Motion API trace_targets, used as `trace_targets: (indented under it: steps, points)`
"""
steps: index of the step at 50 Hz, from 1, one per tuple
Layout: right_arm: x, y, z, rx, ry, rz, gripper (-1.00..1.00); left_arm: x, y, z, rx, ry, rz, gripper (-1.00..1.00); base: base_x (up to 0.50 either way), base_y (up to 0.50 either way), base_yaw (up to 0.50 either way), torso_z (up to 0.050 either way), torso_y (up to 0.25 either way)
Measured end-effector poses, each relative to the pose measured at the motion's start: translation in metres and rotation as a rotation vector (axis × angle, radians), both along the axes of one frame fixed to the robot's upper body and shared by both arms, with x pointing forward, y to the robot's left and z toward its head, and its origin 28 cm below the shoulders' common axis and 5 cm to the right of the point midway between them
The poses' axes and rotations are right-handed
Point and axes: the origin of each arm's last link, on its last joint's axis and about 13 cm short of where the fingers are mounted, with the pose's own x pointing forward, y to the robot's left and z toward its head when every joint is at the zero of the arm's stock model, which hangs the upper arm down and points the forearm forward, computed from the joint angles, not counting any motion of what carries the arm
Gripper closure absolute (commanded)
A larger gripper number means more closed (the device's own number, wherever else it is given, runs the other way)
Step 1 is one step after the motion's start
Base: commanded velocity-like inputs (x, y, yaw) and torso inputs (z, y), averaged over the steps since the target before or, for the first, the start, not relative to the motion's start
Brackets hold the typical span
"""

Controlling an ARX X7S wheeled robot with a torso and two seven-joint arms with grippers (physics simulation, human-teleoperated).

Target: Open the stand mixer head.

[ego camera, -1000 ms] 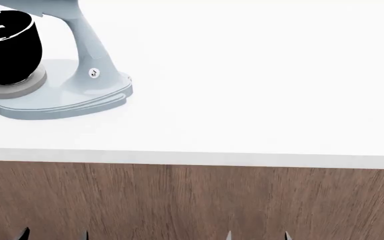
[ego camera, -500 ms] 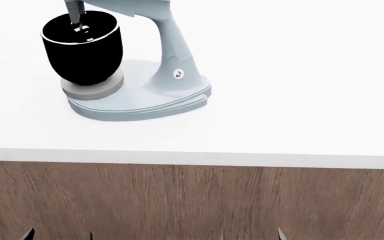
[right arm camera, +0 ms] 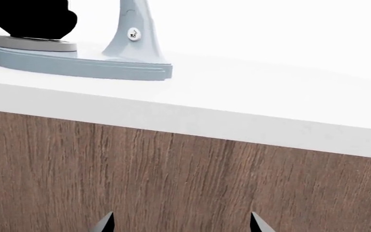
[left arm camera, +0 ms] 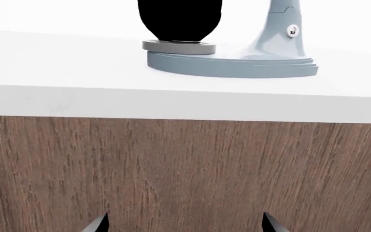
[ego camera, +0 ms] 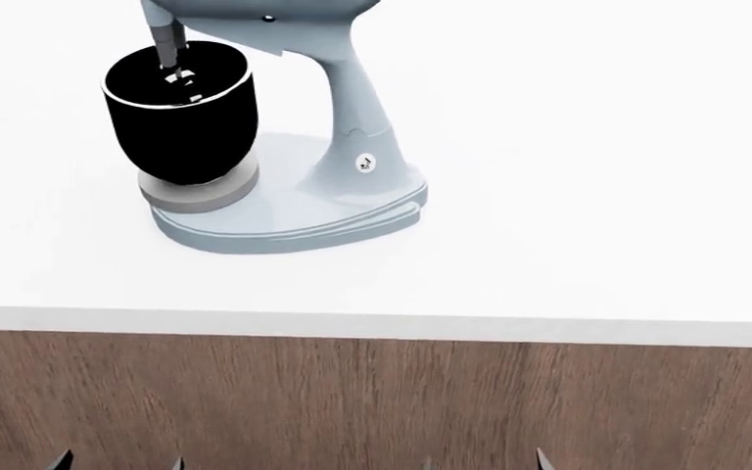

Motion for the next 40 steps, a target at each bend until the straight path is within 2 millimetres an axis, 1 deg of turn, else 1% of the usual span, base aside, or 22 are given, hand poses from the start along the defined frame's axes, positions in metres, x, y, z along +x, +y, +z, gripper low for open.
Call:
trace_targets:
  steps: [12,15,19,24,29,34,40]
  points:
    - [0.000,0.000,0.001,-0.003,0.003,0.003,-1.00,0.001,0.000,0.001,-0.005,-0.001,-0.008,-1.00,0.00,0.00,0.00,0.049,0.000]
    - [0.001,0.000,0.009,-0.001,-0.021,-0.002,-1.00,0.003,0.001,0.006,0.010,0.004,0.003,-1.00,0.00,0.00,0.00,0.000,0.000]
    - [0.005,-0.002,0.031,0.013,-0.078,-0.009,-1.00,0.012,0.004,0.026,0.033,-0.016,0.024,-1.00,0.00,0.00,0.00,0.000,0.000]
    - [0.011,-0.004,0.069,0.044,-0.174,-0.017,-1.00,0.022,0.006,0.066,0.040,-0.085,0.050,-1.00,0.00,0.00,0.00,0.000,0.000]
    - [0.012,-0.004,0.098,0.072,-0.239,-0.014,-1.00,0.025,0.008,0.098,0.043,-0.156,0.061,-1.00,0.00,0.00,0.00,0.000,0.000]
    - [0.011,-0.002,0.112,0.089,-0.266,-0.001,-1.00,0.022,0.009,0.117,0.047,-0.204,0.070,-1.00,0.00,0.00,0.00,0.000,0.000]
    - [0.011,-0.003,0.119,0.111,-0.266,0.018,-1.00,0.020,0.009,0.129,0.057,-0.237,0.076,-1.00,0.05,0.00,0.00,0.000,0.000]
